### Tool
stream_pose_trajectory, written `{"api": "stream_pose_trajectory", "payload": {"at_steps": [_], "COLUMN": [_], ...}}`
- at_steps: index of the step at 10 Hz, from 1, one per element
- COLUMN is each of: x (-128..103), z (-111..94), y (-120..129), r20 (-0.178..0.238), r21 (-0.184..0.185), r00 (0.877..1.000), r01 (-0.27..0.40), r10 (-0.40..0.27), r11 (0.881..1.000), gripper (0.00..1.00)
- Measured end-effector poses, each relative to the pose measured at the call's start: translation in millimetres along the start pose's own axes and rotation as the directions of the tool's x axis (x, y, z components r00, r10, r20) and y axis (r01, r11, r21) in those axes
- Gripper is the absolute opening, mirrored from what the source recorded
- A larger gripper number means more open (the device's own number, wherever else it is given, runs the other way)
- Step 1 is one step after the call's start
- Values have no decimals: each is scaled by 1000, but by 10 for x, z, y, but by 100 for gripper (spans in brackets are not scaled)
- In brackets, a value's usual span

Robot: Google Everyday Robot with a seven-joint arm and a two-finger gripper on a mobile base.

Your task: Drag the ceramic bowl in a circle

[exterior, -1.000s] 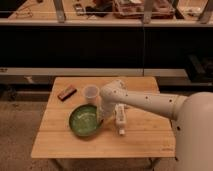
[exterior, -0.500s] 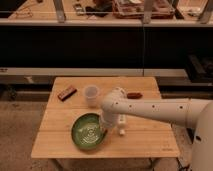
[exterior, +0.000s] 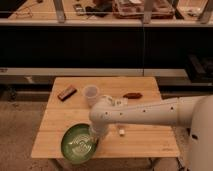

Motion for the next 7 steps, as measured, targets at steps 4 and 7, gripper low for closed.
{"api": "stream_pose_trajectory", "payload": {"at_steps": [4,7], "x": [167,513], "z": [-29,-47], "y": [-588,-853], "r20": [-18,-15], "r21": [15,49], "r00": [991,988], "r01": [130,156], "r10": [-130,-155], "r11": [991,987], "gripper": [0,0]}}
